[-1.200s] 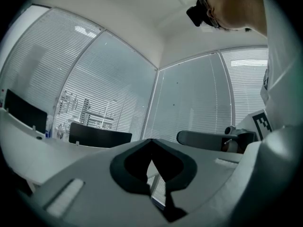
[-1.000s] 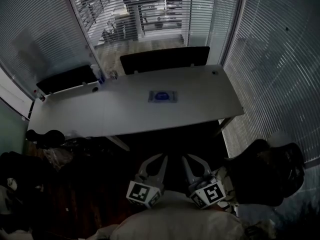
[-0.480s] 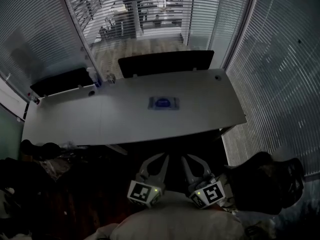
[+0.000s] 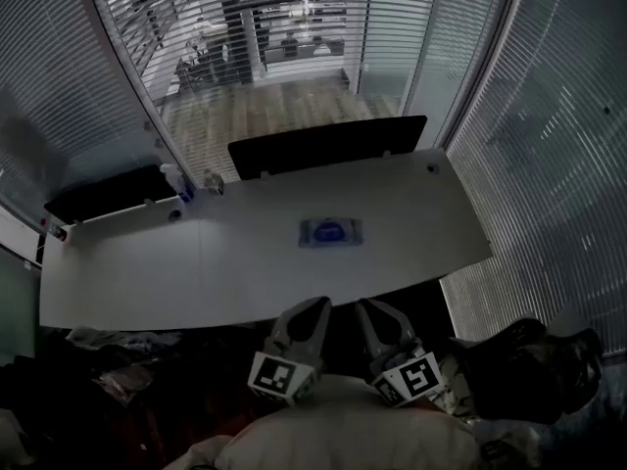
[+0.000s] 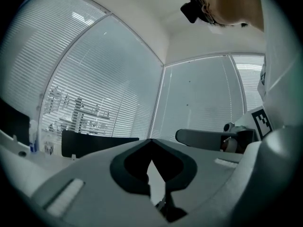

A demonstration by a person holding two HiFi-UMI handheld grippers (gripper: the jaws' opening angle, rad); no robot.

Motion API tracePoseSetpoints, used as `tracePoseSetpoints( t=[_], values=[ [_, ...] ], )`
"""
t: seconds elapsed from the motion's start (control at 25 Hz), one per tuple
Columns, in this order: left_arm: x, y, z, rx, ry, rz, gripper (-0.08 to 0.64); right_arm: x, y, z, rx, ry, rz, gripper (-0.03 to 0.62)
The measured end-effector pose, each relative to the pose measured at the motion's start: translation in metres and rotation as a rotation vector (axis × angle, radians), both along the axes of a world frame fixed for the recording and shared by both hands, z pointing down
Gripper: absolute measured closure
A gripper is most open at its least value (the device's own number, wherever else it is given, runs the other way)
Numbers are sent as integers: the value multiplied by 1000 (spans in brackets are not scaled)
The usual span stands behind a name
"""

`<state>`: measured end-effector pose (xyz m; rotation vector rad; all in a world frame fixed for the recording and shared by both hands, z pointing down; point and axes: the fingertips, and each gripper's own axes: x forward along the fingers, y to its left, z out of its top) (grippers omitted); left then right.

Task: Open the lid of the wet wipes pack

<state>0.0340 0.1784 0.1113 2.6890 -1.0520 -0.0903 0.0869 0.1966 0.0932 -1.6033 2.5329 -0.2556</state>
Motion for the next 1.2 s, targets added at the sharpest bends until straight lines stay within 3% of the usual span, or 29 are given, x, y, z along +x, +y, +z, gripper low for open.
tracePoseSetpoints(
  t=[0.24, 0.52, 0.84, 1.2],
  values=[
    [-36, -63, 4, -6, 12, 9, 557, -37, -62, 1, -9, 20, 3, 592],
    [-69, -102, 15, -3, 30, -15, 557, -64, -97, 11, -23, 61, -1, 592],
    [-76, -121, 16, -13, 46, -32, 557, -71, -119, 12, -35, 76, -7, 592],
    [-61, -133, 12, 9, 11, -51, 557, -55, -134, 7, -2, 54, -32, 592]
  ],
)
